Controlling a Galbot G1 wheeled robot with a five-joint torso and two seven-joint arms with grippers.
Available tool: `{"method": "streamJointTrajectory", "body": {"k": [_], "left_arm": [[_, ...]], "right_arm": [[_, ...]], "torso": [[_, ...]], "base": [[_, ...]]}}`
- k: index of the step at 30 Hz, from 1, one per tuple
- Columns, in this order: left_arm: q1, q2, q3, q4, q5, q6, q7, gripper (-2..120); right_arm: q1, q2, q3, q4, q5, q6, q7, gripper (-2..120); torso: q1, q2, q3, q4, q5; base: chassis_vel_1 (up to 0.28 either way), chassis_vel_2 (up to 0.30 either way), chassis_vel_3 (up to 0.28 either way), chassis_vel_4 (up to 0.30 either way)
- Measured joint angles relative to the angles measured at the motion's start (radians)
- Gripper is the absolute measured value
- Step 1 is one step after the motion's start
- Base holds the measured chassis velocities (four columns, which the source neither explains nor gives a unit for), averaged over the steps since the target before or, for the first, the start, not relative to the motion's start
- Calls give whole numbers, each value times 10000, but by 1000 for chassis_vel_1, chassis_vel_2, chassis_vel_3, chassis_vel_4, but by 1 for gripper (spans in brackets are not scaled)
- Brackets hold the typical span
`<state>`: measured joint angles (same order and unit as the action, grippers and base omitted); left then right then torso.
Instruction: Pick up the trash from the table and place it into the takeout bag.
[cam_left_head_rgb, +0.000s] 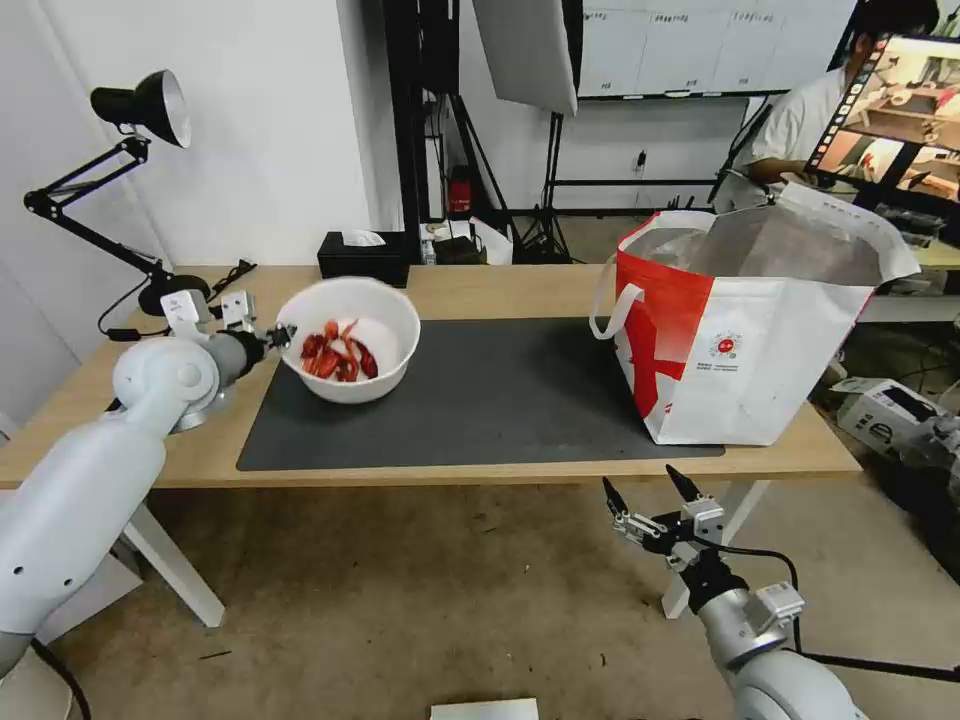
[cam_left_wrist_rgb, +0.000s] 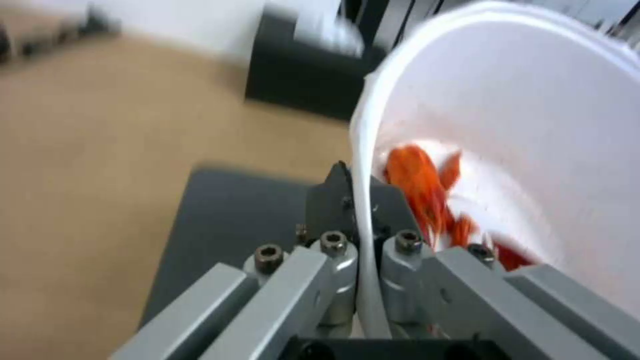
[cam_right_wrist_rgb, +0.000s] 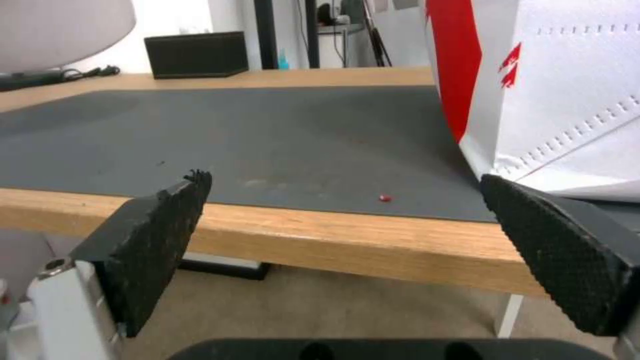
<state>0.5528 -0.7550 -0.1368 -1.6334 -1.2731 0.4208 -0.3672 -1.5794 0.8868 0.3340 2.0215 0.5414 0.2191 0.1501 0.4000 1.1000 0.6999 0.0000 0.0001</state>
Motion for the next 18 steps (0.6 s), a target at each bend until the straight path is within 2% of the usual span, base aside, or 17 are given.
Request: {"method": "streamJointTrajectory", "body": {"k": [1,2,4,7,18], "left_arm": [[-15,24,89,-65,361,-324,116,0],[-15,24,89,-65,361,-324,116,0],[-28,67,331,-225,1302,-1184,360,0],[-71,58,434,-432,1686,-1586,410,0],[-637,-267,966,-929,1929,-1711,435,0]], "right_arm": [[0,0,0,0,0,0,0,100],[0,0,0,0,0,0,0,100],[0,0,0,0,0,1,0,100],[0,0,0,0,0,0,0,100],[0,0,0,0,0,0,0,100]], "torso": [[0,0,0,0,0],[0,0,0,0,0],[1,0,0,1,0],[0,0,1,0,0],[0,0,0,1,0]], "base": [[0,0,0,0],[0,0,0,0],[0,0,0,0],[0,0,0,0],[0,0,0,0]]}}
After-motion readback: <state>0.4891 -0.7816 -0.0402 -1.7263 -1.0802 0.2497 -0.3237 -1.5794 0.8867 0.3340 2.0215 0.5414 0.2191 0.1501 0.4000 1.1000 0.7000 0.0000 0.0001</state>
